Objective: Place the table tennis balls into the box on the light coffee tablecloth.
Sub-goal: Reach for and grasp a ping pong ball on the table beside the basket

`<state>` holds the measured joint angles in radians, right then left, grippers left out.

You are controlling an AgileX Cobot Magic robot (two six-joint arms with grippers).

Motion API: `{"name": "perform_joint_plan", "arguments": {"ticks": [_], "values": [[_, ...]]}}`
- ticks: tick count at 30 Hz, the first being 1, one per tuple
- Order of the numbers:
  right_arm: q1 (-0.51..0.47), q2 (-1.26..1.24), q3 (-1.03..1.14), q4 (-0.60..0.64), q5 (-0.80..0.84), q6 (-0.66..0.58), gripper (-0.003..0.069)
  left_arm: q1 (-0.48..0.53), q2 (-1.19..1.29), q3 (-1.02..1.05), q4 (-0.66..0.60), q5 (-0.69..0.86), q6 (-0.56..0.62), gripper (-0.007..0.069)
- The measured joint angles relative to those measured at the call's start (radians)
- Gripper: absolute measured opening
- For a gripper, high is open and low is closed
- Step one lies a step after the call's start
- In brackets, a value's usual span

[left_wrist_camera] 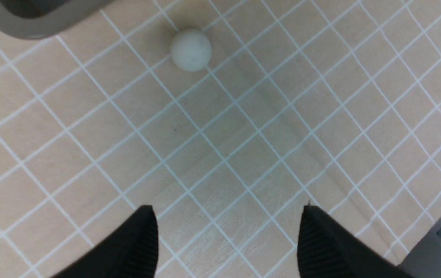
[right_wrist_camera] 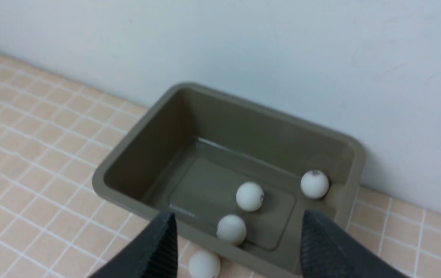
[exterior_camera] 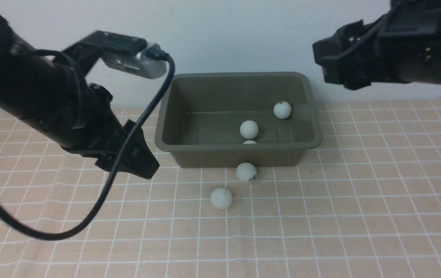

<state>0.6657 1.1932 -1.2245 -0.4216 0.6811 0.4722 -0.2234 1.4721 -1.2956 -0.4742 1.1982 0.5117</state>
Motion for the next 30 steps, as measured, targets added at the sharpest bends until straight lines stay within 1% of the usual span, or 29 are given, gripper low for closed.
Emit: {"name": "perform_joint_plan", "arguments": {"ticks": [6,11,13,15,17,18,19,20,26,30], "values": [[0.000,-0.015,0.000,-0.004,0.060,-0.017,0.0400,-0.008,0.148,0.000,-0.069,-0.055,0.014,0.0403],[0.000,-0.015,0.000,-0.003,0.069,-0.021,0.0400,-0.079,0.197,0.000,-0.062,-0.155,0.013,0.0403],[0.000,-0.015,0.000,-0.003,0.069,-0.021,0.0400,-0.148,0.224,0.000,-0.016,-0.256,-0.028,0.0403],[0.000,-0.015,0.000,-0.003,0.069,-0.021,0.0400,-0.186,0.249,0.000,0.034,-0.328,-0.097,0.0403],[0.000,-0.015,0.000,-0.003,0.069,-0.021,0.0400,-0.222,0.282,0.000,0.106,-0.400,-0.199,0.0403],[0.000,-0.015,0.000,-0.003,0.069,-0.021,0.0400,-0.225,0.285,0.000,0.113,-0.406,-0.208,0.0403],[0.000,-0.015,0.000,-0.003,0.069,-0.021,0.0400,-0.245,0.310,0.000,0.158,-0.456,-0.263,0.0403],[0.000,-0.015,0.000,-0.003,0.069,-0.021,0.0400,-0.257,0.329,0.000,0.184,-0.494,-0.286,0.0403],[0.000,-0.015,0.000,-0.021,0.069,-0.023,0.0400,-0.293,0.417,0.000,0.208,-0.617,-0.315,0.0403],[0.000,-0.015,0.000,-0.041,0.069,-0.024,0.0400,-0.296,0.468,0.000,0.199,-0.644,-0.316,0.0403]]}}
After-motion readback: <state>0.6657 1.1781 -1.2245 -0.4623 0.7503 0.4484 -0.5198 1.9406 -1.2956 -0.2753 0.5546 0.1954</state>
